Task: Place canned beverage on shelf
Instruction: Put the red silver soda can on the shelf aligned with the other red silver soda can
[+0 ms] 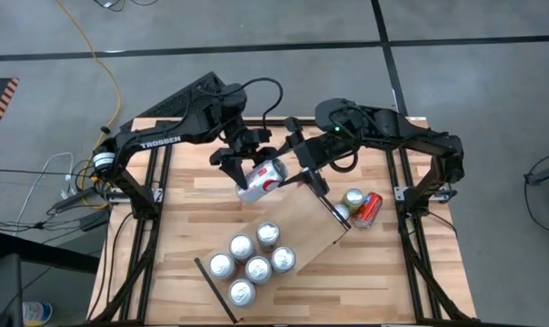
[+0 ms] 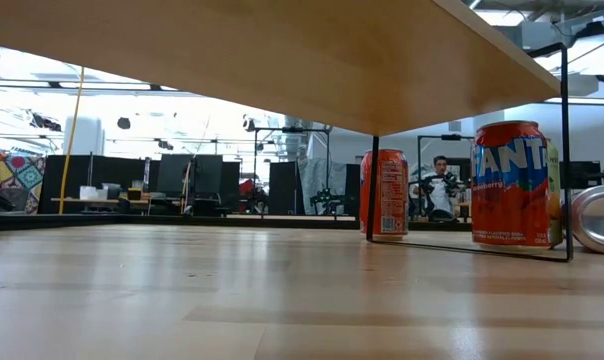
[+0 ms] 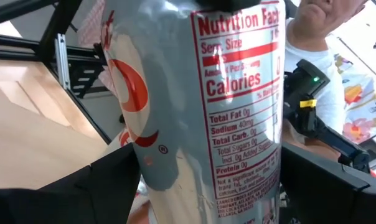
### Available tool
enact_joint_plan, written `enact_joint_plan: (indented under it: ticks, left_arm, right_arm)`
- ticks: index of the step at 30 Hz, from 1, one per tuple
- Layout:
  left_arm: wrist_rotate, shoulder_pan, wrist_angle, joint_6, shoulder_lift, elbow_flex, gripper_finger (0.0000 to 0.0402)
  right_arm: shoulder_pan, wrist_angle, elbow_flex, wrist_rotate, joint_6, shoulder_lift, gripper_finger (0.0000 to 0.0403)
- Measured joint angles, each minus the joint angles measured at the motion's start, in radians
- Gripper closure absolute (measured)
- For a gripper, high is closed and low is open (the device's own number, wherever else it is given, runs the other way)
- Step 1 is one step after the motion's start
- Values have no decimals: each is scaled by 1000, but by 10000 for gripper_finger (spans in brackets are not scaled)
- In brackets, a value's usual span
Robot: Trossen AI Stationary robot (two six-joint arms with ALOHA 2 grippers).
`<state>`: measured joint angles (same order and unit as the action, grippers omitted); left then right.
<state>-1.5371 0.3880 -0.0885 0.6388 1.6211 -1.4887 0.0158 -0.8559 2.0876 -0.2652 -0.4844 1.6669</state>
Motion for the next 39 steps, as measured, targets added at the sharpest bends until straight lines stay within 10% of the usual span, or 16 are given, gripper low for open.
enact_joint_plan:
  ticks: [39]
  left_arm:
    - [213,191,-8,257,-70,-2,69]
  right_arm:
    - [31,-520,-2,309,8,-19,172]
